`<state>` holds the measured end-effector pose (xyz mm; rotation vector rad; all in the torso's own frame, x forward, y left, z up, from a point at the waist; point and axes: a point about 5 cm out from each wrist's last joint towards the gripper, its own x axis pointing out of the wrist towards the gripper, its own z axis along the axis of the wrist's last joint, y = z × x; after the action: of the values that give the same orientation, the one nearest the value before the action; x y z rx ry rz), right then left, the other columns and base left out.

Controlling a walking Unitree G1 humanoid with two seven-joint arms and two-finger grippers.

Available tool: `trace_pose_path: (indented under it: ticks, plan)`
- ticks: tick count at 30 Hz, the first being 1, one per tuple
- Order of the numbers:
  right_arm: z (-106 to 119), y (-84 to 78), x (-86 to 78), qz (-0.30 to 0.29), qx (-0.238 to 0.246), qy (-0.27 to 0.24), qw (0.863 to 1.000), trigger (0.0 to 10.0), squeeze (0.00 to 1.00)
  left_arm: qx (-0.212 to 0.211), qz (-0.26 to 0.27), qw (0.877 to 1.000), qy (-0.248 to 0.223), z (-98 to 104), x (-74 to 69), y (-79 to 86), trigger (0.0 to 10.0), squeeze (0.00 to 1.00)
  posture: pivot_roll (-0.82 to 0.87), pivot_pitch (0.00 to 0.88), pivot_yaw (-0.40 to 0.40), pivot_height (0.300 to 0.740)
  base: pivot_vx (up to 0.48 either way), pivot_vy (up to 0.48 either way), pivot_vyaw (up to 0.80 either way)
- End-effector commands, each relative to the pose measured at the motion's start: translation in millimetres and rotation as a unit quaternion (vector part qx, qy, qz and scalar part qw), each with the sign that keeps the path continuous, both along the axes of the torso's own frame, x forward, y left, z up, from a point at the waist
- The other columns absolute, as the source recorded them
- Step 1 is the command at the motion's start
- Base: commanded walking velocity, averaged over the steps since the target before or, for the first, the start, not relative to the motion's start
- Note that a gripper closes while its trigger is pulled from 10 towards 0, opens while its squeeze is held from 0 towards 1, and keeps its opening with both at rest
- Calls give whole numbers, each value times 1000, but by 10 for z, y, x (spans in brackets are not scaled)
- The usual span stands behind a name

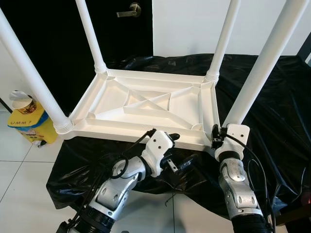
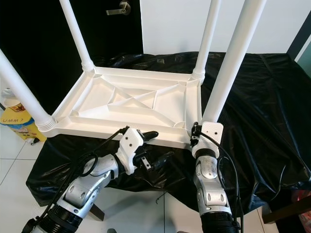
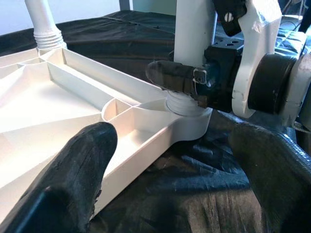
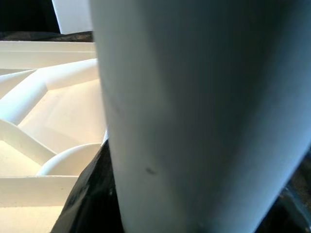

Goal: Building children table

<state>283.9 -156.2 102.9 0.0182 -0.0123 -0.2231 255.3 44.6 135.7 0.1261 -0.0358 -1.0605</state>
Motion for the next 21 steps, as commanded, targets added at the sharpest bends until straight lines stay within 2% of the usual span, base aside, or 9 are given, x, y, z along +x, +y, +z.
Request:
trace_pose_path:
  ticks: [1,4,5,7,11,13,16,18,21]
  plan:
    - [-169,-3,-33,2,-5,42,999,10000,0,6,-8,1000,-1,-13,9,-11,10000,0,19,12,-18,740,0,0,0]
    - [-132,0,-27,9,-3,30,999,10000,20,5,-8,1000,-2,-10,12,-15,10000,0,20,10,-19,740,0,0,0]
    - [-104,12,-25,17,-5,21,1000,10000,1000,5,-7,1000,-2,-12,15,-19,10000,0,16,4,-18,740,0,0,0]
    - [-104,12,-25,17,-5,21,1000,10000,1000,5,-7,1000,-2,-12,15,-19,10000,0,16,4,-18,740,0,0,0]
    - [4,50,-70,75,-8,-25,997,10000,1000,5,-6,1000,-9,-1,31,-37,10000,0,17,4,-14,740,0,0,0]
    - [4,50,-70,75,-8,-25,997,10000,1000,5,-6,1000,-9,-1,31,-37,10000,0,17,4,-14,740,0,0,0]
    - [19,50,-117,106,-11,-37,994,10000,1000,8,0,1000,-12,0,48,3,10000,0,21,2,-13,740,0,0,0]
    - [28,32,-149,125,-13,-44,991,10000,1000,10,4,1000,-13,1,61,37,10000,0,21,4,-8,740,0,0,0]
    - [56,-98,-220,167,-24,-55,984,10000,1000,17,8,1000,-17,5,87,90,10000,0,20,6,2,740,0,0,0]
